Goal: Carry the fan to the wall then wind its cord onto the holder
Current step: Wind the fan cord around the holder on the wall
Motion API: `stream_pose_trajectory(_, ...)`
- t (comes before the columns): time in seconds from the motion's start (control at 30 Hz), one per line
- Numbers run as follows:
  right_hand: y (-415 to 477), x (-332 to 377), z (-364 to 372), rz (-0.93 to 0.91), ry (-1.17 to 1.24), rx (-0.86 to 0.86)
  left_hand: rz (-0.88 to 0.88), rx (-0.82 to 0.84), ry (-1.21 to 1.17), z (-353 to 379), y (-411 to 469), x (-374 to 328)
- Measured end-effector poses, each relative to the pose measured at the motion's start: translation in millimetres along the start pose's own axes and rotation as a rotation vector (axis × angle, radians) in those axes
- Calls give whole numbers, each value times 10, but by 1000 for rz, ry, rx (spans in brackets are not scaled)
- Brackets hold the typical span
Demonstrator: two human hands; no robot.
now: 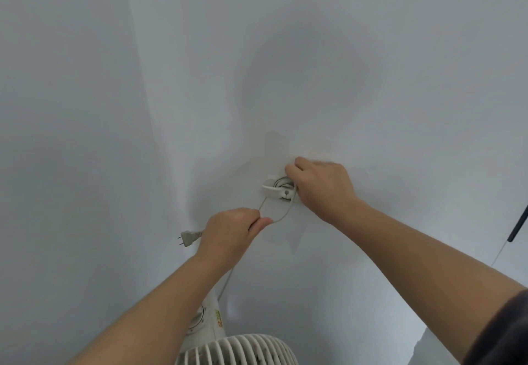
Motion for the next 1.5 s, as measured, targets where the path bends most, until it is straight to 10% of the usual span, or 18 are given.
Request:
stream_pose_trajectory(0.93,-171,-160,-21,-392,138,130,475,150,185,184,38,-522)
stream_pose_trajectory(1.5,-300,-116,161,75,126,270,252,492,287,456,-2,-444)
Point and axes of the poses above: each hand's wrist, its own y-axis towards the middle knuckle, its own z-axis out of the palm, x = y × z, the point moved 7 cm from there along y, towards the middle knuckle, and after that the axes turned 3 degrees about -z, right-handed, at the moved point
